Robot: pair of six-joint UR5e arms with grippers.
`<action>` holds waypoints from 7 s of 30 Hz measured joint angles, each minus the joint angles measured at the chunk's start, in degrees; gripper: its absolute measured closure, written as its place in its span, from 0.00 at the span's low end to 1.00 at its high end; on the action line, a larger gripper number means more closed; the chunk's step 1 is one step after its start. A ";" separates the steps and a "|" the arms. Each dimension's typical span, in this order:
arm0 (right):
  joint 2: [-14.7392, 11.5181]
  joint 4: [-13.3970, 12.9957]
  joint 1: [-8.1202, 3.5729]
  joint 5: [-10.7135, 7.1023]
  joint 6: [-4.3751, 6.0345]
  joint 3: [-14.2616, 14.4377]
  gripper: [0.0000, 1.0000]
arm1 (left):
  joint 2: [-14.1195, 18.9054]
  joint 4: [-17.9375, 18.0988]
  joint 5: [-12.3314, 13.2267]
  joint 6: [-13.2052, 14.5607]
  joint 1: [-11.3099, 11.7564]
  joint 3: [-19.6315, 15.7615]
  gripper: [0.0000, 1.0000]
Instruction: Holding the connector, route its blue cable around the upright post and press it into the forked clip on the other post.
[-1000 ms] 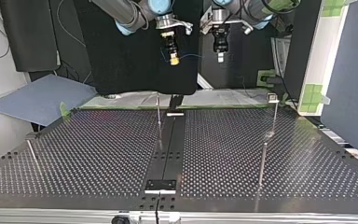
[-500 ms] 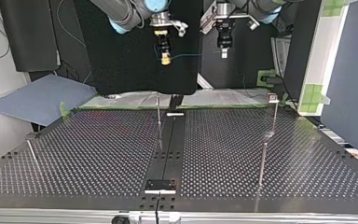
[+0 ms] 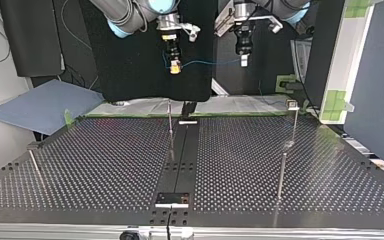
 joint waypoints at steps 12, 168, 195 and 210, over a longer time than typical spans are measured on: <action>-5.57 4.44 -0.57 -0.11 -0.24 0.00 1.00 | 5.87 -0.06 -1.45 0.00 0.95 0.92 1.00; 1.23 23.28 -8.32 -18.37 -8.61 -35.76 1.00 | 1.61 -28.80 28.31 -23.86 31.48 40.70 0.00; 2.06 17.55 -13.09 -9.61 -9.25 -24.02 1.00 | 1.15 -32.49 29.33 -25.27 30.23 40.90 0.00; 2.08 9.53 -17.02 -4.20 -9.05 -15.99 1.00 | -1.47 -36.37 27.53 -22.40 29.57 42.08 0.00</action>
